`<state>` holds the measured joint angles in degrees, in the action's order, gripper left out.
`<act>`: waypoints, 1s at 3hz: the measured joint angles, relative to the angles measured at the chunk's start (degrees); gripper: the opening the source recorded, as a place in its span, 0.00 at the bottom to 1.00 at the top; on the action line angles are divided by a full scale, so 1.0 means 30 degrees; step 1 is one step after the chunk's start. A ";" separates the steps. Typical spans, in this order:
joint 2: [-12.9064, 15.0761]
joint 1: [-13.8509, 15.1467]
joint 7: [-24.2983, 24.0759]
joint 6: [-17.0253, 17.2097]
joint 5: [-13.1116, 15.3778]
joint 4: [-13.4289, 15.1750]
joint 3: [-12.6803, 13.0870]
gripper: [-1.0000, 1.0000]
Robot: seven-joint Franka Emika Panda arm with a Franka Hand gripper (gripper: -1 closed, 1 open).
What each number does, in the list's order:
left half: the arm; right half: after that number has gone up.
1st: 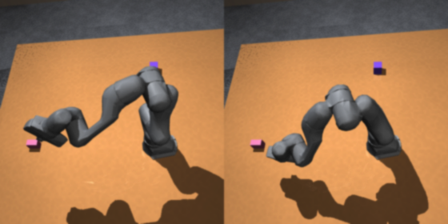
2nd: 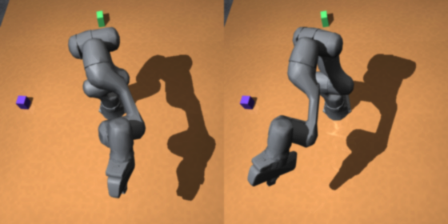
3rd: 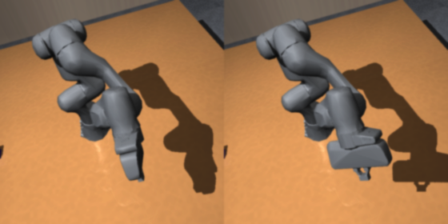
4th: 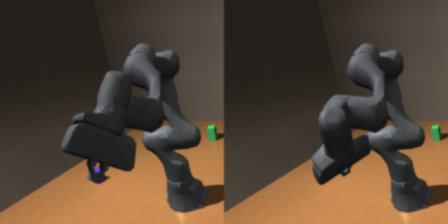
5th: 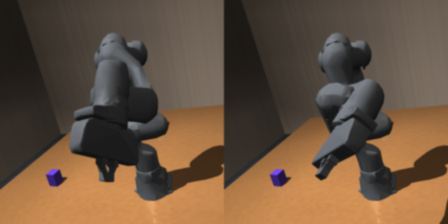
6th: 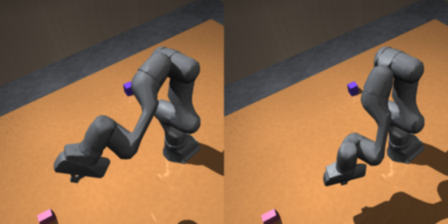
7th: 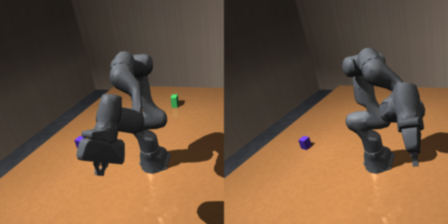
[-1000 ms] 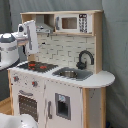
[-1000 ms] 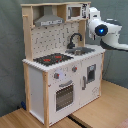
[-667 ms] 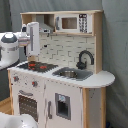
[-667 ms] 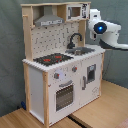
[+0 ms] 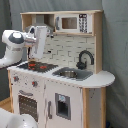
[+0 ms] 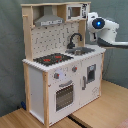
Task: Play with the kitchen
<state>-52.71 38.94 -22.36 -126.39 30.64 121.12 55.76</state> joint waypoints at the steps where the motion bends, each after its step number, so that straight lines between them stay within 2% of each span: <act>1: 0.1405 0.0055 0.1080 0.0000 -0.1089 -0.0194 0.0159 1.00; 3: 0.5160 0.0048 0.2229 0.0001 -0.2181 -0.1312 0.0964 1.00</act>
<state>-37.22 39.08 -15.67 -126.38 24.10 117.18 58.65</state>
